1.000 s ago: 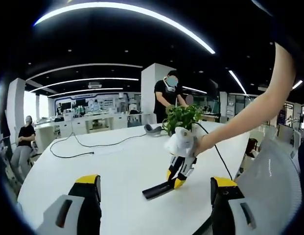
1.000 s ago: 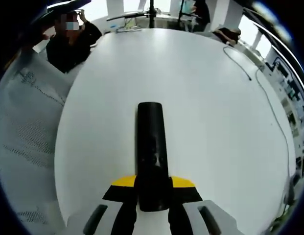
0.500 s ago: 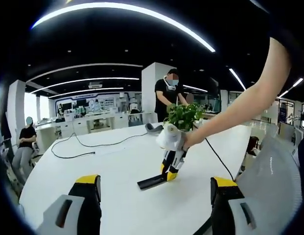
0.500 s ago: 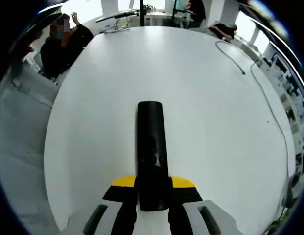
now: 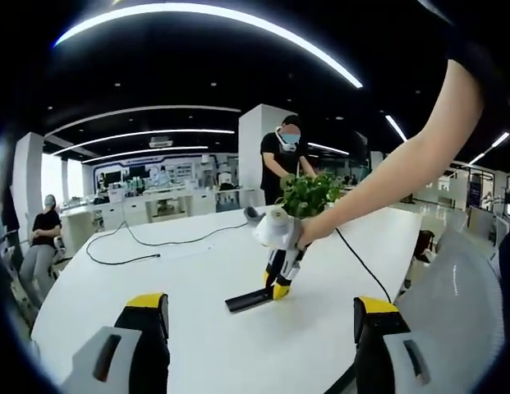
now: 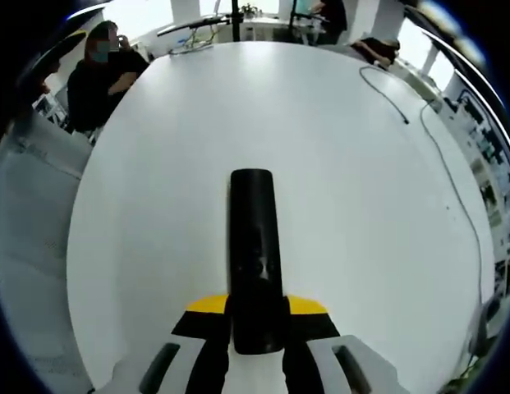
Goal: Press the specified remote control buttons in sequence, fully releasing each button before pressing the next.
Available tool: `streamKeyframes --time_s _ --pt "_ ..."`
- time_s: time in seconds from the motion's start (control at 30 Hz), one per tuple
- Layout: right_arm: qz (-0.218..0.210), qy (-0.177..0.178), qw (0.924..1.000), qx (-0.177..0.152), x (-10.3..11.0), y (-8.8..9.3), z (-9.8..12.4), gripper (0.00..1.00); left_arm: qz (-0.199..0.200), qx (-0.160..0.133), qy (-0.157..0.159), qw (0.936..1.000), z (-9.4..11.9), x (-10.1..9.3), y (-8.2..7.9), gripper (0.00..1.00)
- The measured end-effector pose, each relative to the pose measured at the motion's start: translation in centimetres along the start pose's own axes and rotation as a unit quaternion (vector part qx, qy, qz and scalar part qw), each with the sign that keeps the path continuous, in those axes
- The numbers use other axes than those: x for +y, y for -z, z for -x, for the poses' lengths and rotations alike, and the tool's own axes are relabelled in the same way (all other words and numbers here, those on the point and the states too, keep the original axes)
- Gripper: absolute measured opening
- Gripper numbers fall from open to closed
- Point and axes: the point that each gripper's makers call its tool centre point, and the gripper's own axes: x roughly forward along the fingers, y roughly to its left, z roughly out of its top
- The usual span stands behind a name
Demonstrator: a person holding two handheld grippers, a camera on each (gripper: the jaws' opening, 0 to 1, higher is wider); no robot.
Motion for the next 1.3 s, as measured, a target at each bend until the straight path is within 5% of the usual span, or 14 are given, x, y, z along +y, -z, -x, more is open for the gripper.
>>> streamKeyframes --time_s 0.17,0.3,0.47,0.63,0.97,1.13,1.3 --pt "-0.050 0.015 0.9980 -0.035 0.0 -0.1 0.1 0.24 -0.003 0.003 -0.004 1.0000 -0.1 0.2 0.1 0.98" --pt "-0.088 0.040 0.9918 -0.084 -0.6 -0.9 1.0 0.45 0.002 0.004 -0.003 1.0000 -0.2 0.2 0.2 0.98" --pt "-0.165 0.076 0.9659 -0.184 -1.2 -2.2 3.7 0.66 -0.007 0.013 -0.002 0.9999 -0.3 0.1 0.5 0.97" --pt "-0.189 0.119 0.9472 -0.230 -0.7 -2.1 6.3 0.88 -0.003 0.014 0.006 0.9999 -0.4 -0.1 0.6 0.97" --pt "-0.220 0.156 0.9027 -0.335 2.5 -4.0 13.5 0.99 -0.007 0.018 0.015 0.9997 -0.3 -0.5 0.7 0.97" --pt "-0.212 0.183 0.8930 -0.352 4.7 -4.0 16.4 0.99 -0.020 0.021 0.024 0.9993 -0.4 -1.0 0.8 0.97" --pt "-0.243 0.206 0.8666 -0.384 6.5 -3.6 19.0 0.99 -0.023 0.020 0.027 0.9992 -0.3 -1.1 0.8 0.97"
